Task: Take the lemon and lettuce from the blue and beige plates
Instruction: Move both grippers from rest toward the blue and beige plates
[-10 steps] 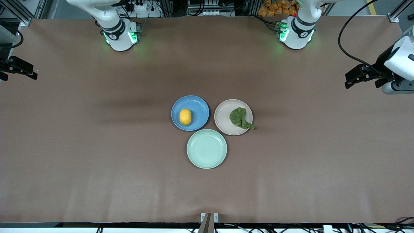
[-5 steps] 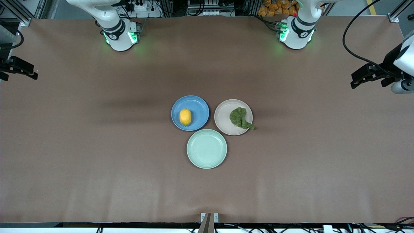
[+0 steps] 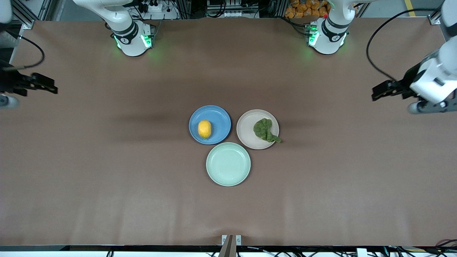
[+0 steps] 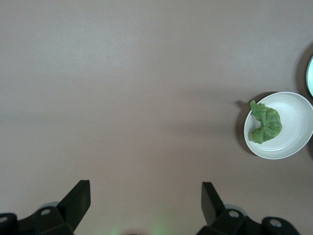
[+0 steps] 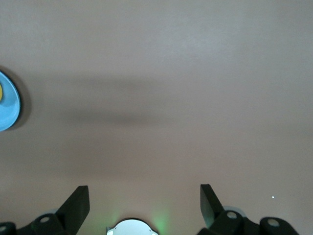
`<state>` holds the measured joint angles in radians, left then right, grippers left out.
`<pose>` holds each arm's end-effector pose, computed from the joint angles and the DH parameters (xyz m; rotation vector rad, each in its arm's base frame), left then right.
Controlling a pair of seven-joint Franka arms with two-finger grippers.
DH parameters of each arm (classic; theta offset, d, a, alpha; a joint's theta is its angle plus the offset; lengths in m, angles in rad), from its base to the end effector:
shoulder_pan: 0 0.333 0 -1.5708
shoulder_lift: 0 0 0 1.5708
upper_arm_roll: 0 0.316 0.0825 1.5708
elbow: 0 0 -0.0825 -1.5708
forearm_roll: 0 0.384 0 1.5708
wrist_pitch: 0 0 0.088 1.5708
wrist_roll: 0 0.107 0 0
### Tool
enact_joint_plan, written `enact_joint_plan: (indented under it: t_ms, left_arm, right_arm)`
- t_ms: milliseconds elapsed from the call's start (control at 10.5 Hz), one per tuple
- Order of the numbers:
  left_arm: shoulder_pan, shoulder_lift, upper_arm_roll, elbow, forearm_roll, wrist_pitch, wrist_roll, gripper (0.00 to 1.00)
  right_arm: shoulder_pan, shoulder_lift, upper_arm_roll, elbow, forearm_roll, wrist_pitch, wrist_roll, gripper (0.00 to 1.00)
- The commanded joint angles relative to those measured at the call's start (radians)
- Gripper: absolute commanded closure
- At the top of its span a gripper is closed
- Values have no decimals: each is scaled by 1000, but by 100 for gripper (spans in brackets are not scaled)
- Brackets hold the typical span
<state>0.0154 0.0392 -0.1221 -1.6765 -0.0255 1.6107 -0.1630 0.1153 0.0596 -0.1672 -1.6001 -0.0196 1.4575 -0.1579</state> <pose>0.5596 -0.0615 0.5563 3.1199 0.0913 -0.1684 0.5548 -0.0286 0.5696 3.1128 0.1636 -0.3180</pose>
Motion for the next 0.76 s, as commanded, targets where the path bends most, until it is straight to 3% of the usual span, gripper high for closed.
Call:
enact_joint_plan:
  t_ms: [0,191,382,669]
  left_arm:
    - [-5,-3,-63,-80,-19,75,-108,0]
    - [-3,28,-140,-147,-10,165,-225,0]
    - [-23,89,-163,-150,-5,202,-239,0]
    - [-121,187,-165,-155,-5,294,-438,0]
  right_arm:
    - [29,40,27,0,51,12,20,0]
    - [53,97,29,-10,110,93,20,0]
    - [90,159,58,-11,113,157,58,0]
    - [155,253,131,-9,116,254,300,0]
